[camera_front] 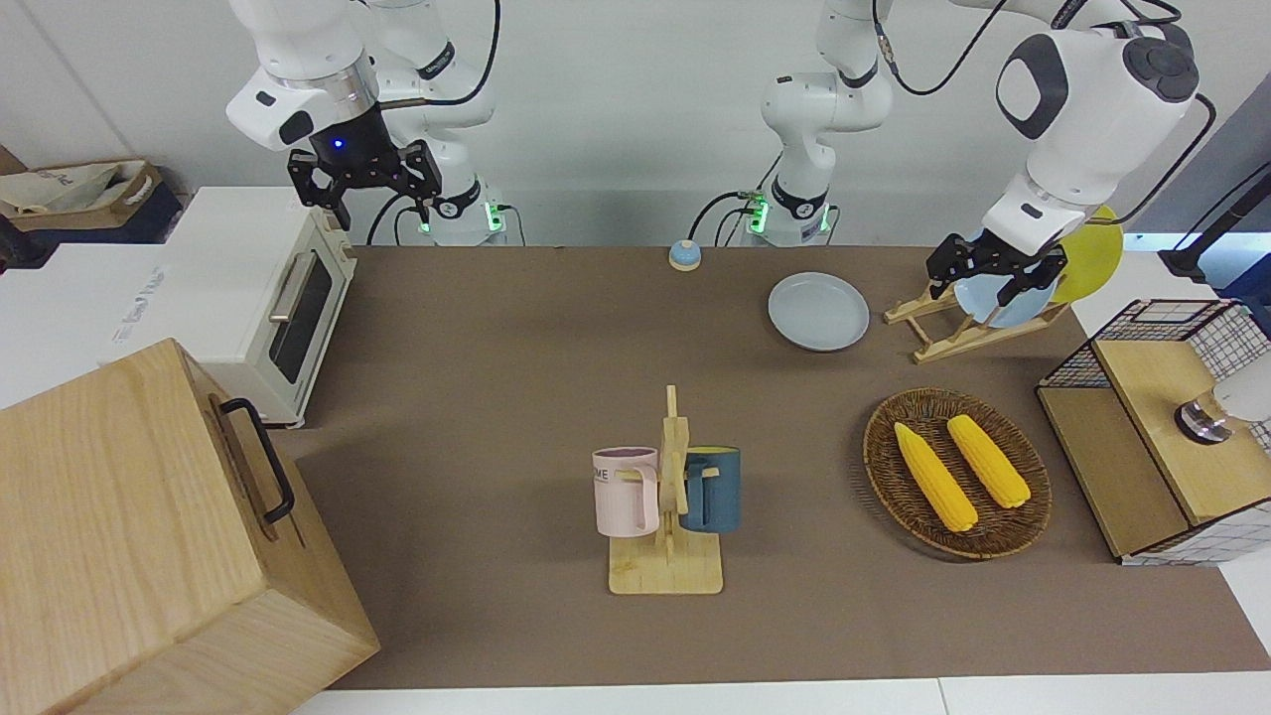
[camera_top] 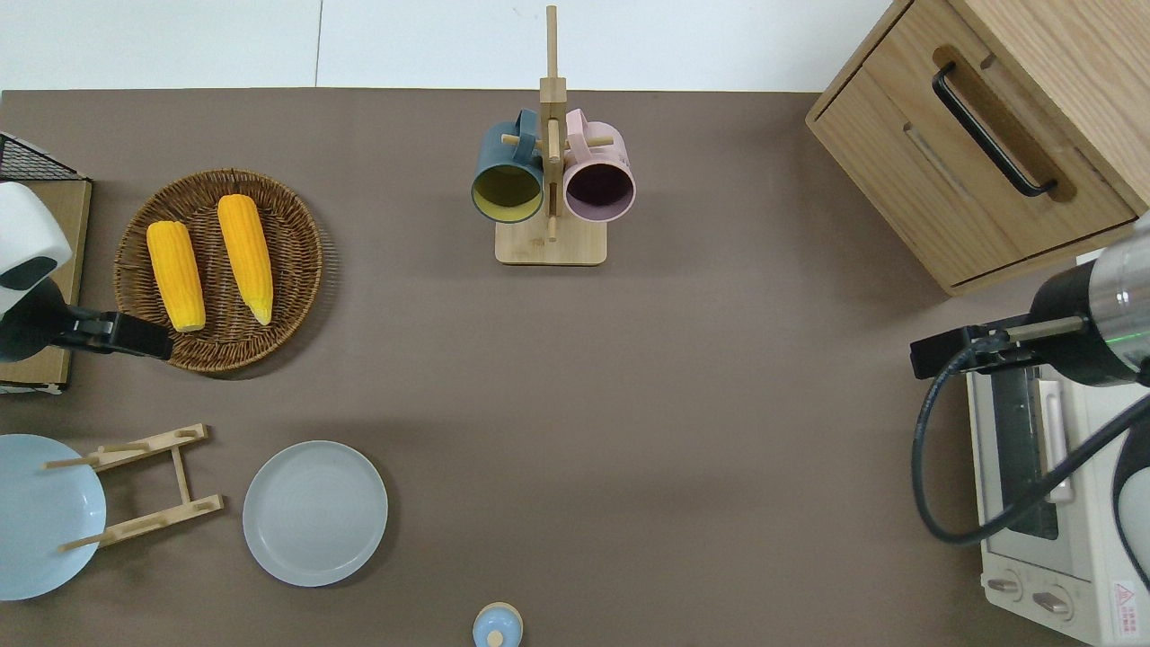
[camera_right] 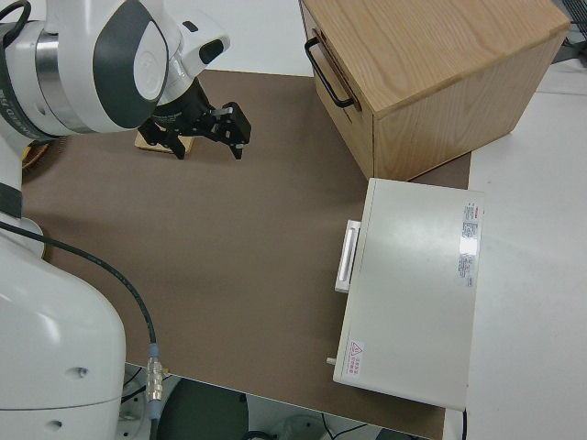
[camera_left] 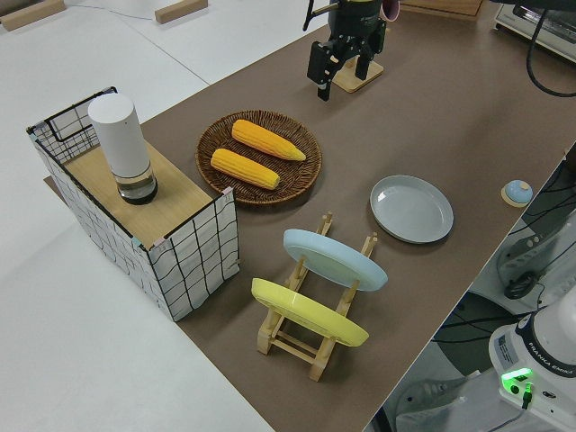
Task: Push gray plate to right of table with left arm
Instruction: 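Lower the left gripper down beside the gray plate's near edge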
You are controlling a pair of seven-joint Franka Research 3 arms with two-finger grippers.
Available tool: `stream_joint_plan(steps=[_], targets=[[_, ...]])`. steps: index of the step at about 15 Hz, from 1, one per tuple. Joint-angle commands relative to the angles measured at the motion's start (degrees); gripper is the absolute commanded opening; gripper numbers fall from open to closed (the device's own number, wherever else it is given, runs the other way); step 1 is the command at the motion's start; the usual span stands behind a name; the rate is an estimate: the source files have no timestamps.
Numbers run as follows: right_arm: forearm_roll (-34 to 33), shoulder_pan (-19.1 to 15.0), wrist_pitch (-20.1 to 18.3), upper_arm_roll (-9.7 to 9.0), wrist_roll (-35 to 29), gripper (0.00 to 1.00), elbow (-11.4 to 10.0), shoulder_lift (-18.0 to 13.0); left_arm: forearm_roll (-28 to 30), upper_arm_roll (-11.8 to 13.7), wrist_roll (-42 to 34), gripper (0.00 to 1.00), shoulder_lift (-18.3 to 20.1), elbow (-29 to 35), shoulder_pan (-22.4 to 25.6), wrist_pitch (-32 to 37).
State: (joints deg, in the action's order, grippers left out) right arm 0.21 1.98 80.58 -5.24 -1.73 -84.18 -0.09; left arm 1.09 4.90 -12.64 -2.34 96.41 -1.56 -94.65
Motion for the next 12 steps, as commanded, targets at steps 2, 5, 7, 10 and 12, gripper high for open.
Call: stream_joint_plan(steps=[2, 5, 7, 10, 12], targets=[[0.6, -0.7, -0.6, -0.3, 0.1, 0.983, 0.0, -0.4, 0.4, 2.3, 0.1, 1.0, 2.9, 4.7, -3.0, -0.4], [0.6, -0.7, -0.7, -0.3, 0.1, 0.983, 0.1, -0.4, 0.3, 3.1, 0.1, 1.0, 4.4, 7.7, -4.0, -1.7], [0.5, -0.7, -0.7, -0.3, 0.1, 0.983, 0.1, -0.4, 0.3, 3.2, 0.4, 1.0, 4.7, 9.2, -4.4, -2.4], [0.6, -0.7, -0.7, -0.3, 0.1, 0.983, 0.0, -0.4, -0.2, 3.2, 2.1, 1.0, 5.8, 12.4, -5.2, -4.6], [0.5, -0.7, -0.7, -0.3, 0.1, 0.983, 0.1, -0.4, -0.2, 4.6, 2.1, 1.0, 7.0, 15.8, -6.0, -6.9]])
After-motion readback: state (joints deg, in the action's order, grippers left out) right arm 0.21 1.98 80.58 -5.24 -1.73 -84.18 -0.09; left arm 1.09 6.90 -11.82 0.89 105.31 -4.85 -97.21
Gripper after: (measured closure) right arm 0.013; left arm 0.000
